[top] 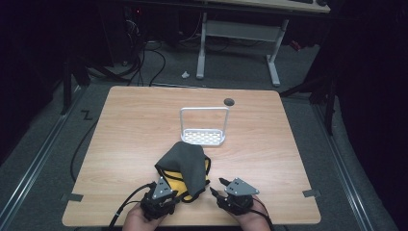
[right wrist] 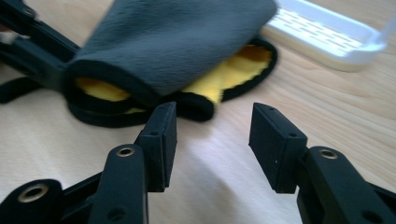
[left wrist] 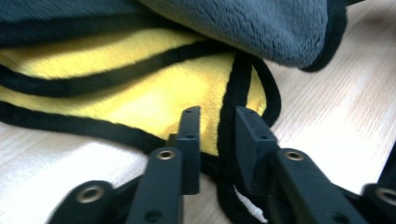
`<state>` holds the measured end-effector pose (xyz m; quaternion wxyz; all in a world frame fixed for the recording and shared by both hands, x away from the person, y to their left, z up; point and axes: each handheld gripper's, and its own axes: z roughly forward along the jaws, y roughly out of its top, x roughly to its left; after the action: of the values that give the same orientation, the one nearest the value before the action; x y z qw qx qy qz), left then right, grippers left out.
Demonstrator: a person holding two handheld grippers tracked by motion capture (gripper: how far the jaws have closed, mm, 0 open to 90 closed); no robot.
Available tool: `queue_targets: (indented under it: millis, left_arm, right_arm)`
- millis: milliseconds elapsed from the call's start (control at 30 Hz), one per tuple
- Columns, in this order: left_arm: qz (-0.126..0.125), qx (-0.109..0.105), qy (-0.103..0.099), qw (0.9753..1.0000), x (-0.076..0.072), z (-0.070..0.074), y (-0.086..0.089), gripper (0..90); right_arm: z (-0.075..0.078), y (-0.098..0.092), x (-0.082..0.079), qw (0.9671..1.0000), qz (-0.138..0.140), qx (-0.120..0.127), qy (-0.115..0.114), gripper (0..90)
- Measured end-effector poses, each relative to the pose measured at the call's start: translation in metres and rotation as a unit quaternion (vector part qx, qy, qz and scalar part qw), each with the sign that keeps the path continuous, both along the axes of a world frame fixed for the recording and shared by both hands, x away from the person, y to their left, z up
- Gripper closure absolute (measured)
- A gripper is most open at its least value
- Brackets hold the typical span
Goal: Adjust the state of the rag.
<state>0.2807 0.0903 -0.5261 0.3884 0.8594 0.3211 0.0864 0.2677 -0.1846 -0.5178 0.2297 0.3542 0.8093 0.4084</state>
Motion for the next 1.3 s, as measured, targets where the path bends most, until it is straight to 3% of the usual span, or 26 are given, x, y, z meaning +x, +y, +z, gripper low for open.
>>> queue_targets:
  millis: [100,333,600,733,867,967,1100,1300]
  left_arm:
    - [-0.004,-0.002,0.000,1.0000,0.000,-0.001,-0.002,82.1]
    - [0.003,-0.019,0.009,0.9998,0.004,-0.002,-0.004,85.4]
    - [0.002,-0.037,0.022,0.9991,0.009,-0.004,-0.015,85.5]
    - [-0.011,-0.032,0.019,0.9993,0.006,-0.003,-0.021,85.7]
    - [-0.019,-0.025,0.013,0.9994,0.003,-0.003,-0.024,85.8]
    - [-0.022,-0.021,0.014,0.9994,0.004,-0.002,-0.021,85.9]
    - [-0.017,-0.012,0.013,0.9997,0.004,0.000,-0.010,86.1]
    - [0.009,-0.007,0.019,0.9997,0.010,0.000,0.011,86.1]
  right_arm:
    - [-0.001,0.012,-0.004,0.9999,0.014,-0.005,0.007,54.8]
    - [-0.006,0.030,-0.007,0.9983,0.041,-0.020,0.036,60.3]
    - [-0.010,0.037,-0.006,0.9970,0.055,-0.022,0.050,55.1]
    - [-0.010,0.043,-0.002,0.9973,0.052,-0.019,0.049,51.9]
    - [-0.011,0.048,0.000,0.9970,0.053,-0.031,0.046,52.5]
    - [-0.013,0.049,0.003,0.9960,0.055,-0.030,0.063,61.5]
    - [-0.011,0.045,0.003,0.9959,0.050,-0.035,0.068,73.3]
    - [-0.009,0.033,0.004,0.9959,0.031,-0.051,0.068,79.7]
